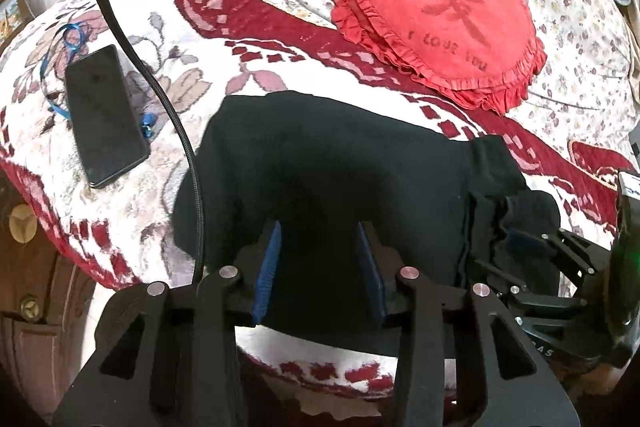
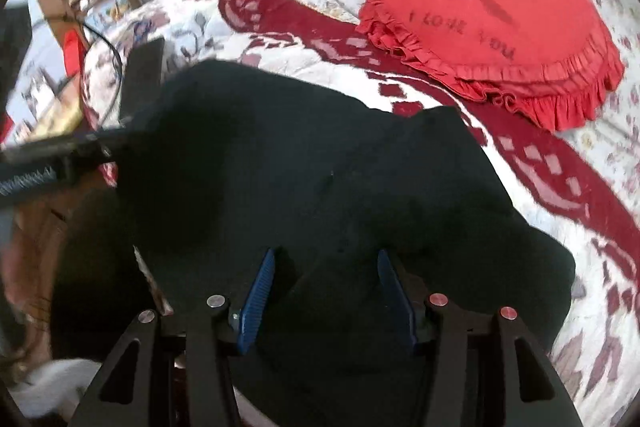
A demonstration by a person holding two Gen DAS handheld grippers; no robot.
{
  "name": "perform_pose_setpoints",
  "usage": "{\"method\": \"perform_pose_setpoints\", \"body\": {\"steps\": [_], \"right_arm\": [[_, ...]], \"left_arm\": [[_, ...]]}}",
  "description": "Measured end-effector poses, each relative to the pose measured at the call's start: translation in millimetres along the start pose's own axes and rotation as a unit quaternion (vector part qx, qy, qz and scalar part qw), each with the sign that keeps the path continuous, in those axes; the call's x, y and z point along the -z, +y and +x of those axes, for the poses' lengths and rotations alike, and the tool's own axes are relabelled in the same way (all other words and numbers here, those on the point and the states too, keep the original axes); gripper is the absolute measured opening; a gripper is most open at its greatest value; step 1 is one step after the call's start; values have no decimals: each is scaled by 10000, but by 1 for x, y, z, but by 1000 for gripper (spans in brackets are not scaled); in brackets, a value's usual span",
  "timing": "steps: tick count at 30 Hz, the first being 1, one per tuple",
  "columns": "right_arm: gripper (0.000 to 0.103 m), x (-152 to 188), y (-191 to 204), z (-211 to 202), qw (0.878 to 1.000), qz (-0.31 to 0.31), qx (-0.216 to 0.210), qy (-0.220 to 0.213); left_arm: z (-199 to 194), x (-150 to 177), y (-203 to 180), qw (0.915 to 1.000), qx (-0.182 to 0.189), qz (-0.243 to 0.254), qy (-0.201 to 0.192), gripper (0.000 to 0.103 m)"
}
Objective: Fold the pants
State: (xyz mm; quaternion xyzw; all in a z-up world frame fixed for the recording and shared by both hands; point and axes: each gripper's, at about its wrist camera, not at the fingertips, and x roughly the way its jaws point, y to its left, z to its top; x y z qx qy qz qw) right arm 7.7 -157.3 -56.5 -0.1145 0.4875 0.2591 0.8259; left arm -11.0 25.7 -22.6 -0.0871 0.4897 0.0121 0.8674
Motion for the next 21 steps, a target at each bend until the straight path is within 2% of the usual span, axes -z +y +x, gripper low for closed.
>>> {"method": "perform_pose_setpoints", "body": {"steps": [4,6,7,10,12,15,18,21], "right_arm": [[54,-16,4,-21,9995,-77,-179,-231],[54,-27,8,-26,9989,-134,-254,-359],[54,-33,11,-26,9986,-170,-290,-399],[55,-48,17,-14,9984,-185,-346,-396],[55,-60,22,-3,9975,-101,-595,-356],[70,-77,31,9,9966,-149,-730,-356],[72,-96,38,17,9951,-186,-868,-434],[74,-117,48,31,9931,-232,-1073,-407]], "left_arm": [[-2,0,15,9998,-50,-169,2,42],[-4,0,23,9995,-45,-298,-27,60],[-5,0,26,9993,-31,-376,-48,62],[-9,2,36,9986,-5,-527,-30,62],[-10,6,45,9977,43,-669,-5,62],[-11,15,64,9945,193,-1028,88,62],[-7,23,80,9899,261,-1383,183,62],[0,28,86,9873,289,-1537,261,62]]}}
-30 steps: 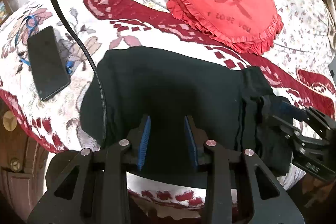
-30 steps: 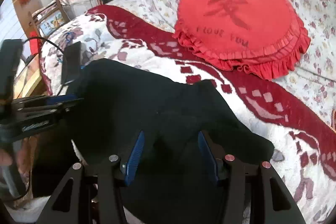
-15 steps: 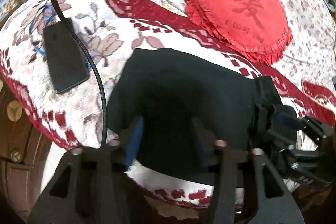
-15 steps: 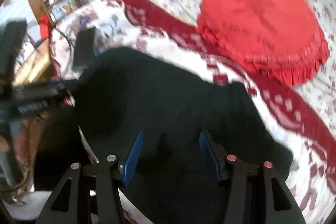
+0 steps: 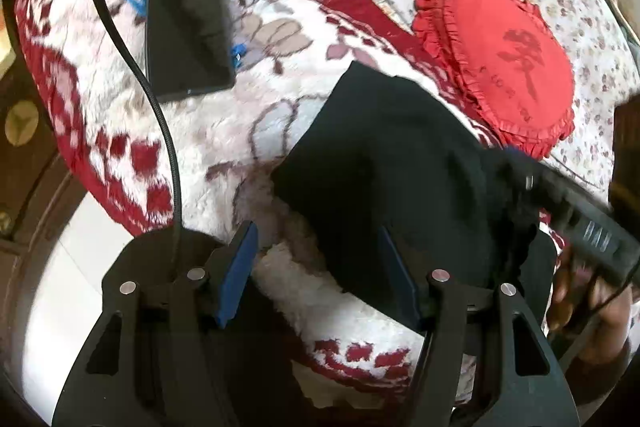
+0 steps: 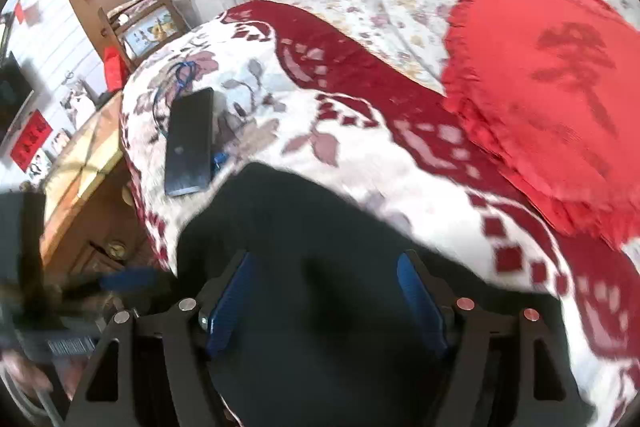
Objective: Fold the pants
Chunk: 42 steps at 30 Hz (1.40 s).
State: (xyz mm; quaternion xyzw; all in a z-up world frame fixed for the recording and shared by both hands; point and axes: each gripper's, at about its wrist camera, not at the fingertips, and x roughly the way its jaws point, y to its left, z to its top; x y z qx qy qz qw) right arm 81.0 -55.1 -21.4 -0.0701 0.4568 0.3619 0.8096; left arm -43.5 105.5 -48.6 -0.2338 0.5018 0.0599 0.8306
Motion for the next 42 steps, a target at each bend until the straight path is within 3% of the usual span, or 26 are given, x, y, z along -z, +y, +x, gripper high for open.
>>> {"method": "perform_pose_setpoints", "body": {"steps": [10,13,14,15,16,18,19,21,27,31,36,38,41,42], "right_arm": [[76,-35,20,71,9981,-345,-237,446],[76,-34,18,87,9969,-140,-590,509],[74,-33,15,87,9969,-64,-661,423],[60,-32,13,88,9966,10,-734,377],[54,-32,10,89,9957,127,-830,396],[46,-31,4,83,9937,345,-1018,318],[42,-32,2,78,9929,392,-1086,284],[38,-33,-4,61,9902,549,-1284,98],[37,-36,-23,-5,9823,758,-1621,-547],[37,-25,-44,-55,9787,830,-1613,-964],[36,12,-86,-112,9749,1102,-1389,-1344],[36,34,-107,-131,9749,1283,-1148,-1411],[36,72,-143,-159,9710,1780,-396,-1544],[43,85,-155,-167,9673,2007,-113,-1549]], "left_arm": [[34,1,0,9983,320,-368,323,62],[39,0,-3,9979,402,-452,223,73],[40,-1,-3,9977,419,-502,199,74],[40,-2,-2,9974,454,-533,151,73],[38,-3,-1,9968,558,-570,54,73],[32,-4,-3,9961,716,-507,-40,45],[28,-5,-6,9968,684,-413,-76,41],[14,-5,-15,9969,720,-150,-269,25],[-37,-2,-55,9900,965,611,-823,23],[-64,5,-91,9801,1188,1189,-1058,23],[-78,26,-143,9610,1471,2046,-1139,23],[-76,41,-168,9497,1631,2457,-1051,23],[-58,65,-207,9287,1952,3088,-630,23],[-48,73,-217,9231,2028,3232,-483,23]]}}
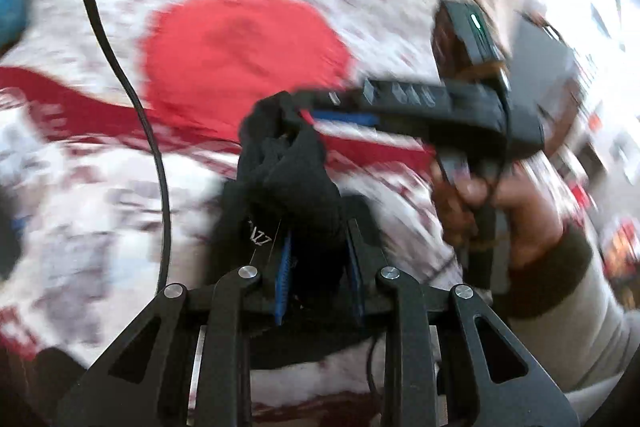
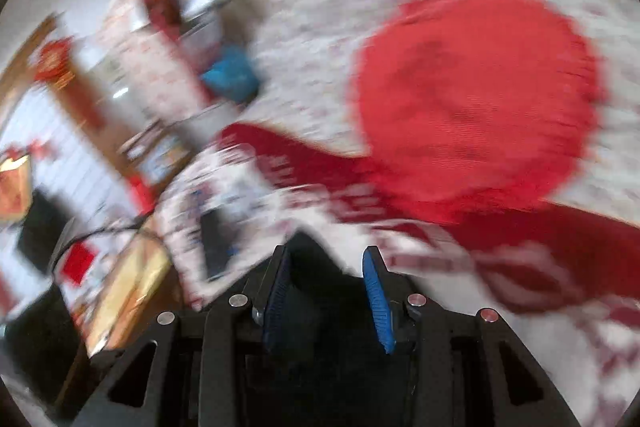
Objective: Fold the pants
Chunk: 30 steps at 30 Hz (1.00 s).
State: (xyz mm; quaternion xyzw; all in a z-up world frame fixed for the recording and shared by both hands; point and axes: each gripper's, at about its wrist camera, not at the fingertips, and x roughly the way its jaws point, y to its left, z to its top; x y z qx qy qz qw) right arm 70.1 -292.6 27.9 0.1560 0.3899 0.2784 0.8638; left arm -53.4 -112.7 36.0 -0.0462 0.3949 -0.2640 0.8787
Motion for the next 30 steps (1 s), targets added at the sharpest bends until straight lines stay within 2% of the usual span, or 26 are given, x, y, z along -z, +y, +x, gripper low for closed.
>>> {"method": "perform_pose_setpoints", "body": {"steps": [1,3,5,7,10,12,14,17,18,19,22,23,24,27,30], "right_arm": [[56,6,-17,-11,9993,238,301,-38],[58,18,-39,-29,9972,622,403,-78],[60,32,-53,-43,9955,848,419,-76],[69,46,-57,-52,9944,932,491,-88],[73,62,-57,-49,9934,1107,274,85],[75,68,-51,-41,9934,1123,150,190],[77,76,-44,-27,9936,1018,296,394],[76,88,-41,-5,9927,832,559,678],[66,90,-38,1,9929,767,547,723],[48,90,-32,6,9939,593,573,731],[26,79,-6,2,9949,-80,804,602],[23,76,0,-1,9946,-224,849,552],[15,72,8,-7,9938,-434,887,511],[15,77,2,-13,9899,-522,1110,717],[13,99,-27,0,9786,-399,1569,1271]], "left_arm": [[13,3,-8,9998,100,86,141,24],[45,9,-25,9964,325,335,712,27],[59,12,-39,9926,412,562,999,27],[53,8,-42,9922,436,748,897,29],[27,-2,-27,9937,526,749,644,38],[10,-9,-12,9958,448,644,476,55],[1,-12,7,9980,191,510,319,61],[0,-11,35,9985,-376,231,329,61],[4,-11,44,9979,-520,143,359,61],[7,-10,52,9973,-623,50,393,61],[18,-5,65,9945,-886,-136,540,61],[24,-3,66,9937,-941,-179,575,61],[29,1,67,9935,-945,-204,599,61],[43,8,63,9928,-899,-323,719,61],[58,23,52,9916,-776,-289,995,61]]}}
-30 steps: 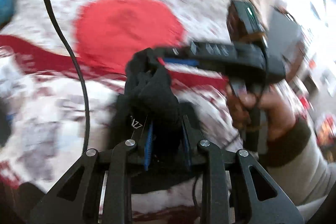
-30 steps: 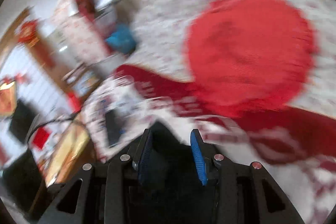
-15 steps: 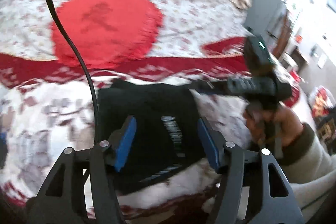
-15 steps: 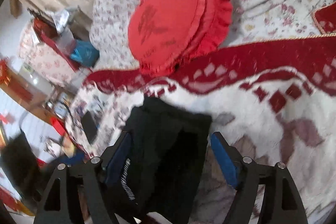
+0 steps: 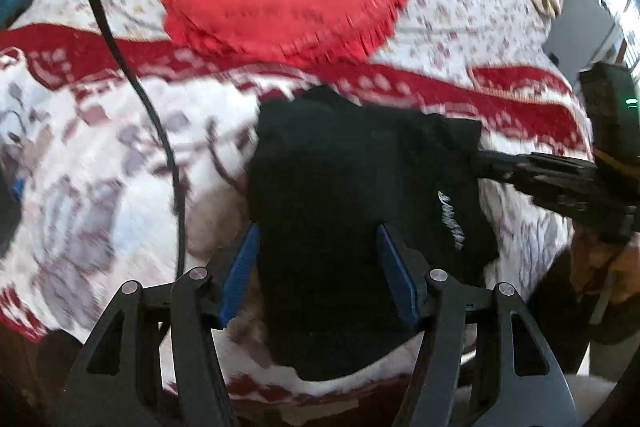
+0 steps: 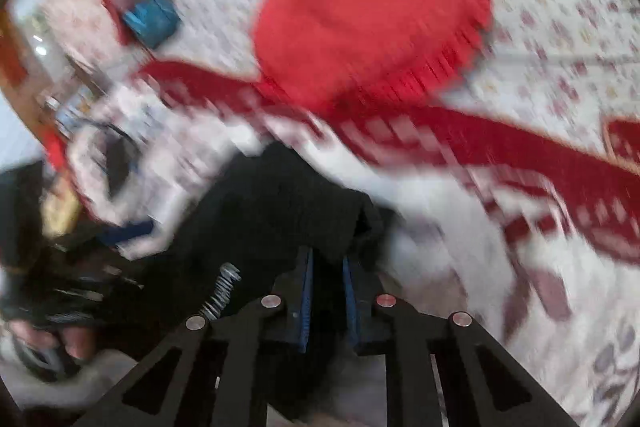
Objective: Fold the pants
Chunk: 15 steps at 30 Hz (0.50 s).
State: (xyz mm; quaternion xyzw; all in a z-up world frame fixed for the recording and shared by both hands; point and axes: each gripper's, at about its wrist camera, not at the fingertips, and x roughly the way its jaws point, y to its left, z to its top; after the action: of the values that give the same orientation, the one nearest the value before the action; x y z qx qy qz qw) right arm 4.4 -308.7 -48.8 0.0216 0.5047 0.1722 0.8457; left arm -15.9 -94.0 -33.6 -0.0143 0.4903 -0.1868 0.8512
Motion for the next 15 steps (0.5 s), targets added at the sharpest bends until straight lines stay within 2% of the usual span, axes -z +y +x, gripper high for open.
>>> {"method": "perform_pose_setpoints", "body": {"steps": [2,5,6,8,10,12,13,14,15], "right_arm": [[13,6,-10,2,9999,95,33,120],[16,-10,-18,-24,9986,334,-8,-398],[20,-23,-14,-33,9973,314,-172,-639],[31,-42,2,-36,9962,53,-432,-750],[47,-66,27,-21,9952,-371,-646,-635],[47,-86,51,3,9944,-669,-740,-353],[47,-95,64,15,9947,-836,-578,-169],[47,-102,75,20,9937,-995,-495,-147],[47,-110,86,21,9916,-1119,-600,-230]], "left_arm": [[8,8,-3,9999,-37,53,99,61],[7,12,-3,9999,-37,109,95,61],[6,11,-2,9999,-8,71,116,61],[7,11,-2,9999,-5,30,114,61],[7,12,-4,9999,-17,9,104,61],[7,14,-4,10000,9,-5,98,61],[6,14,-5,10000,10,-8,94,62],[5,15,-5,9999,-1,-14,103,62],[5,16,-5,9999,5,-23,109,63]]}}
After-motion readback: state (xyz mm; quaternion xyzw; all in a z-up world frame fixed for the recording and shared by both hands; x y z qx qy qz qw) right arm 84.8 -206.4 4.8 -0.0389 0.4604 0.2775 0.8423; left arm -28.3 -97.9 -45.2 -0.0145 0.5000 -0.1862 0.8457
